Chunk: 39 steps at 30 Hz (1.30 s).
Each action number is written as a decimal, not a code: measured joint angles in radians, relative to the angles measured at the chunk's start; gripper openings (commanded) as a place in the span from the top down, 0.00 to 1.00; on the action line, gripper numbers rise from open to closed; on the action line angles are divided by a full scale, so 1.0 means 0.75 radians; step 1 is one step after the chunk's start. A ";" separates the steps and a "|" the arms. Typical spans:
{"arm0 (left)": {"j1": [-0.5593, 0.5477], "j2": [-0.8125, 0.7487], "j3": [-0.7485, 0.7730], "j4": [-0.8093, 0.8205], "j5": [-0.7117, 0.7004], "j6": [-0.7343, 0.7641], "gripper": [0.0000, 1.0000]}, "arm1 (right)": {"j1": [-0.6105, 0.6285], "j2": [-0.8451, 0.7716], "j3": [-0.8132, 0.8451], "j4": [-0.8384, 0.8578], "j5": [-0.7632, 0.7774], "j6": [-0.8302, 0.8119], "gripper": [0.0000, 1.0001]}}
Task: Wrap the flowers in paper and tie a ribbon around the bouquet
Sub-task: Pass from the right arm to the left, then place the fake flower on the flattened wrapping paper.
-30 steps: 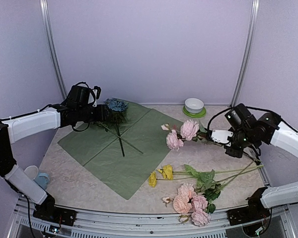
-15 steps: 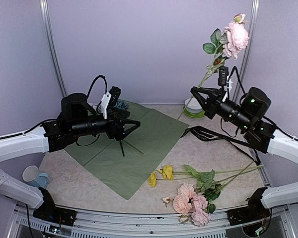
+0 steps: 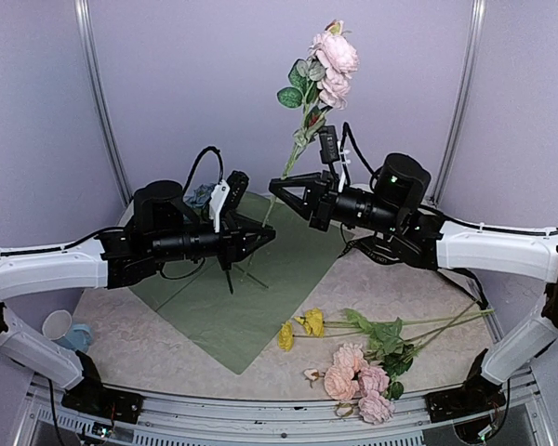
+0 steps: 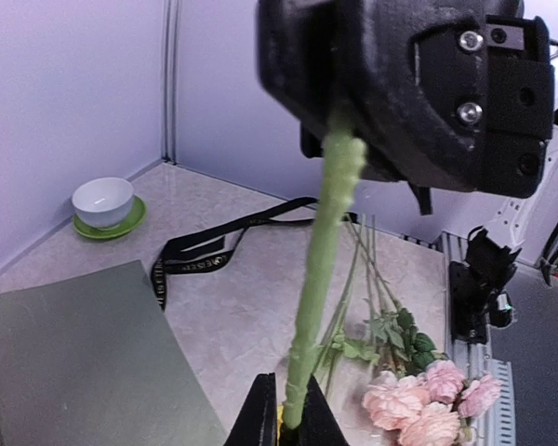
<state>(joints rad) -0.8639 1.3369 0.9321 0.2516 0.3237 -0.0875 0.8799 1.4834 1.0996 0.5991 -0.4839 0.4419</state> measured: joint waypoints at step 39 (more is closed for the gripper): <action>0.505 0.886 0.246 -0.092 0.057 -0.899 0.53 | 0.016 0.419 0.333 -1.002 0.724 -0.165 0.24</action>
<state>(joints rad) -0.4850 2.0010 1.1168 0.1829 0.3664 -0.7620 0.8921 1.7977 1.3491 -0.1520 0.0589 0.3183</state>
